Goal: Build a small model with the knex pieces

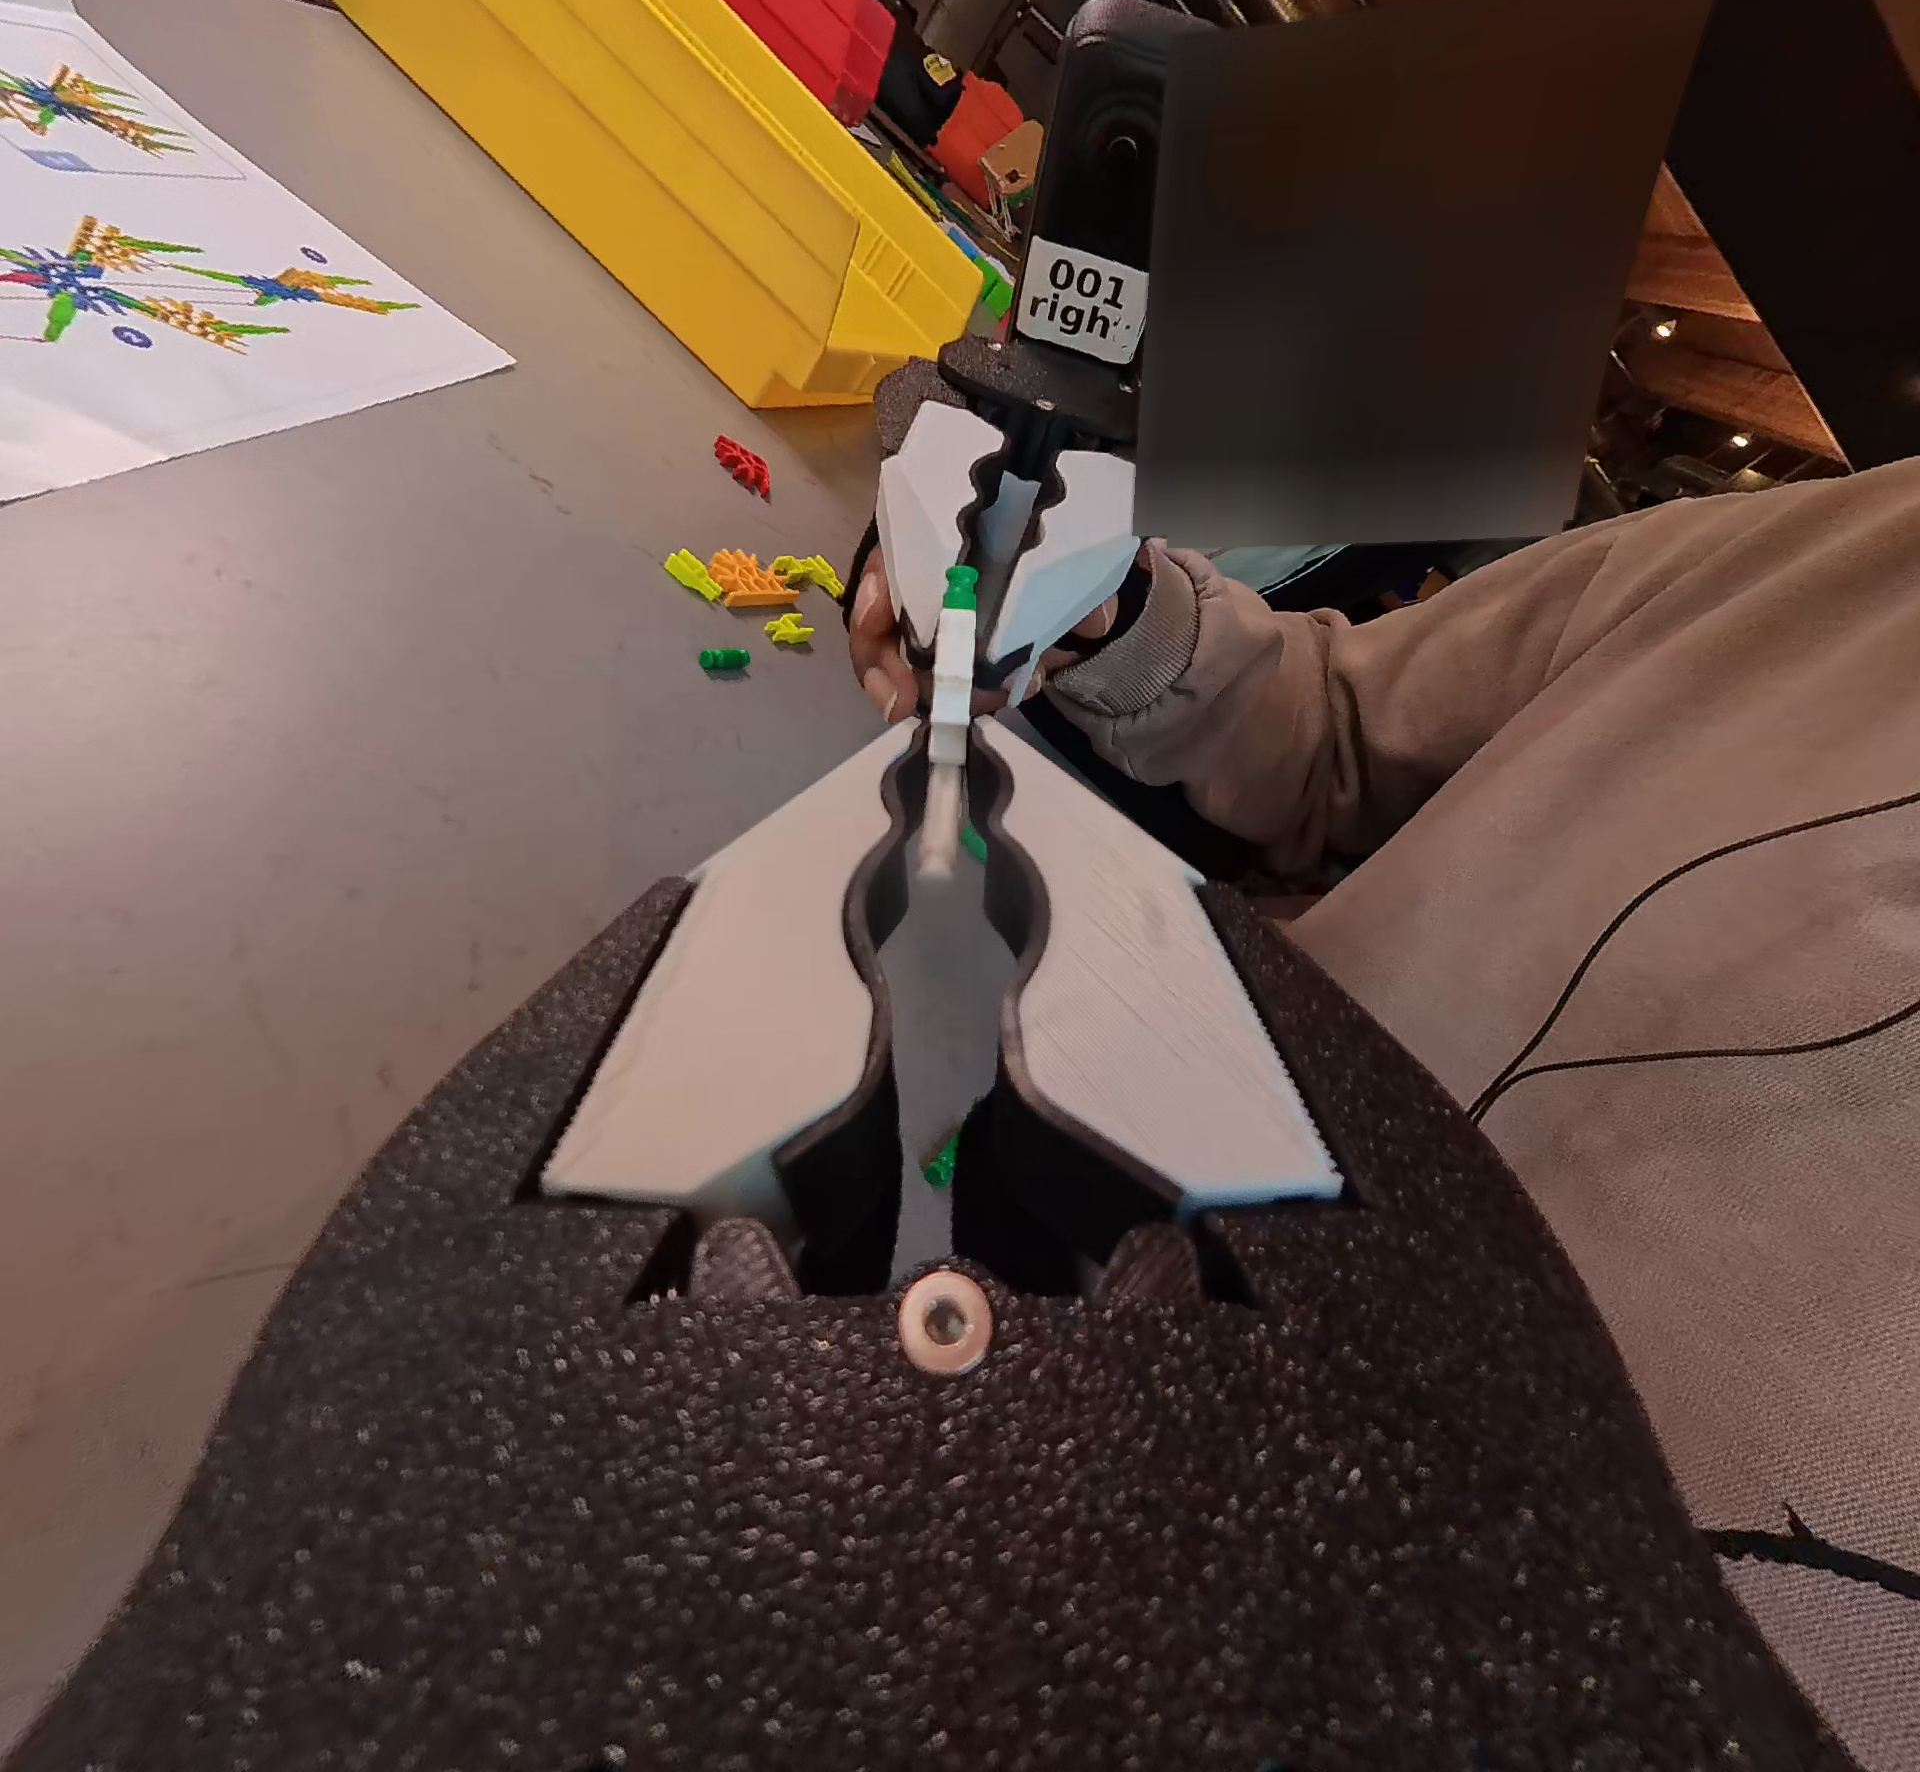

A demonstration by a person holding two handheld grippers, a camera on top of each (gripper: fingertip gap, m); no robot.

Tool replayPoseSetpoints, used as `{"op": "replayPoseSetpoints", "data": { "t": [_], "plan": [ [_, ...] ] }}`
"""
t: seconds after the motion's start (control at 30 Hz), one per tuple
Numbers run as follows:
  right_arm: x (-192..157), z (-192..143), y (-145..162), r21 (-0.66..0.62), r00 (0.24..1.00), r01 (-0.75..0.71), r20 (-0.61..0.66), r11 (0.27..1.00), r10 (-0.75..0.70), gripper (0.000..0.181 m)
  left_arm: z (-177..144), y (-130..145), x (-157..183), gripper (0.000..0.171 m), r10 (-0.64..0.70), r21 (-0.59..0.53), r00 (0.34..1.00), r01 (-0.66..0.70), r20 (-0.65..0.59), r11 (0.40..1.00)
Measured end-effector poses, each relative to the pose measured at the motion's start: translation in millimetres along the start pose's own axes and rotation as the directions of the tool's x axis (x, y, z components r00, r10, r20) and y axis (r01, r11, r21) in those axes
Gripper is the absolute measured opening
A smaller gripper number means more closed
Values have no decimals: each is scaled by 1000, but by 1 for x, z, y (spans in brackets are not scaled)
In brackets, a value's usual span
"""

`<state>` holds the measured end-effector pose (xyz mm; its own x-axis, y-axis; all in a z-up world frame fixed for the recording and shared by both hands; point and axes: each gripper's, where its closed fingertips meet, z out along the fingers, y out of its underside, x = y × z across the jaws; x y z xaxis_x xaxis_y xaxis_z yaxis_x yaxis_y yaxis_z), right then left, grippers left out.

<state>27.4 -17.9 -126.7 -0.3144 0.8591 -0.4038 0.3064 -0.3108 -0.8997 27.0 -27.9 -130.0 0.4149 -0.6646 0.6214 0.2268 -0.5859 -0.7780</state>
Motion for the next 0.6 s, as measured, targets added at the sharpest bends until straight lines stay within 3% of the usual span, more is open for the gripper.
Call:
{"op": "replayPoseSetpoints", "data": {
  "t": [0.6],
  "plan": [
    [-1, -1, -3, 29, 998, -48, 31, 998, 47, 5, -2, -4, 2, 6, -57, 35, 998, 59, -36, 998]
  ]
}}
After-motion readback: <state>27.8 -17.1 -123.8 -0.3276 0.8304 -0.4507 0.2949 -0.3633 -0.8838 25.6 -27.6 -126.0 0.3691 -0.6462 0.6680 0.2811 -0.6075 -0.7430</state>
